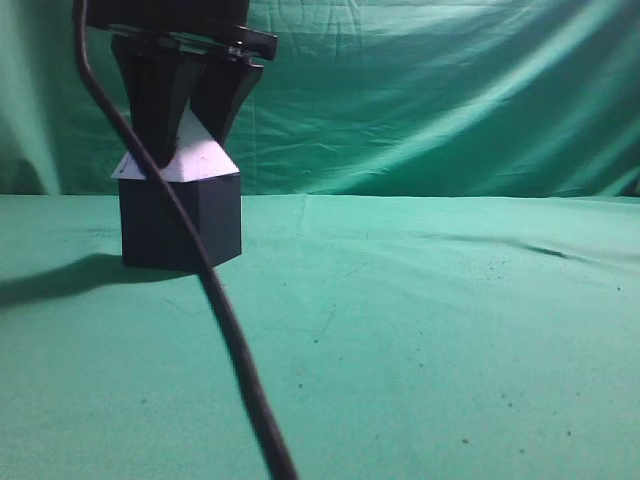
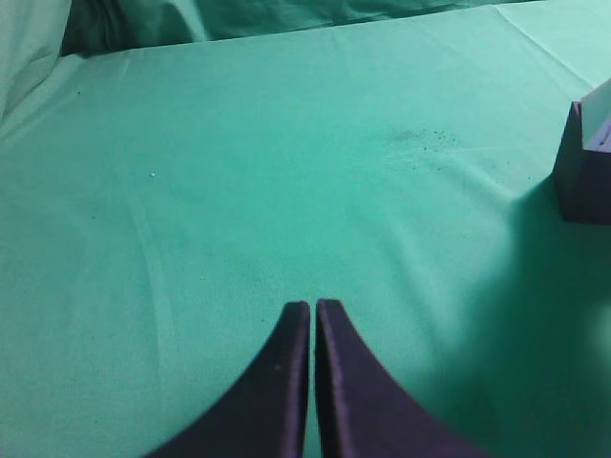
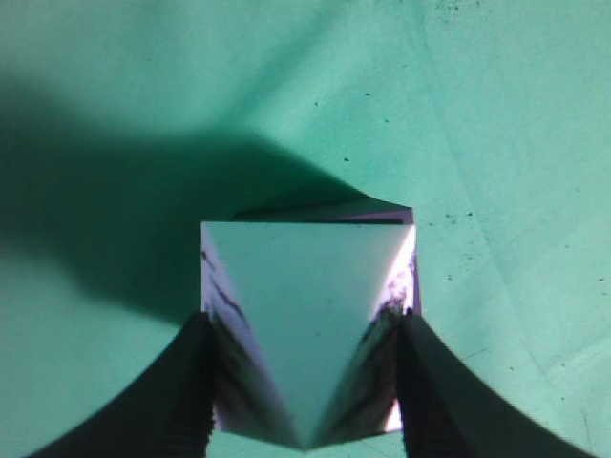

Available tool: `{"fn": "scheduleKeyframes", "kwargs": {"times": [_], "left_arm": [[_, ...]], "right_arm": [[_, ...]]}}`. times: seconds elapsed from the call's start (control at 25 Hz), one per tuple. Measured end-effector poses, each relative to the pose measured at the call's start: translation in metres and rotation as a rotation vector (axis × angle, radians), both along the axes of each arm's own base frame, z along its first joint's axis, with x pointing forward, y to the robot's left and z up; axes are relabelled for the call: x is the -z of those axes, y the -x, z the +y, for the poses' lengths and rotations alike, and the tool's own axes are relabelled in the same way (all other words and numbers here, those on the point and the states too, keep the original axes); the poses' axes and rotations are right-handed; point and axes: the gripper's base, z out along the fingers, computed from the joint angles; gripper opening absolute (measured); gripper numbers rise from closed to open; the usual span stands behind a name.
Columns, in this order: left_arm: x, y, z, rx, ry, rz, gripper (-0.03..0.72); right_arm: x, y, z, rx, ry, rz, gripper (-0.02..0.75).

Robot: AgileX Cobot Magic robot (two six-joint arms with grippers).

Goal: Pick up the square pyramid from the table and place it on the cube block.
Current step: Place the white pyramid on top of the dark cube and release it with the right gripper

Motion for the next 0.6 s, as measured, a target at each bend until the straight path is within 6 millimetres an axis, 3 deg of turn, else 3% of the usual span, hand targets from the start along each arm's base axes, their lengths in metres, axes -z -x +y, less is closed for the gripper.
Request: {"fn": "scheduleKeyframes", "kwargs": {"times": [0.2, 0.32, 0.4, 0.56, 0.6], "left_arm": [[0.0, 0.0, 0.0, 0.0, 0.0, 0.0, 0.0], [0.0, 0.0, 0.0, 0.0, 0.0, 0.0, 0.0], [0.0, 0.0, 0.0, 0.0, 0.0, 0.0, 0.0], [0.0, 0.0, 0.0, 0.0, 0.0, 0.0, 0.0], [0.0, 0.0, 0.0, 0.0, 0.0, 0.0, 0.0]], "right_arm": [[-0.004, 0.0, -0.001, -0.001, 0.002, -0.009, 0.356], [-0.011, 0.0, -0.002, -0.003, 0.019, -0.011, 0.517], [-0.026, -0.002, 0.0, 0.002, -0.007, -0.033, 0.571], [-0.066, -0.002, -0.001, 0.043, -0.104, -0.1, 0.554], [-0.077, 0.001, -0.004, 0.051, -0.124, -0.11, 0.497]]}}
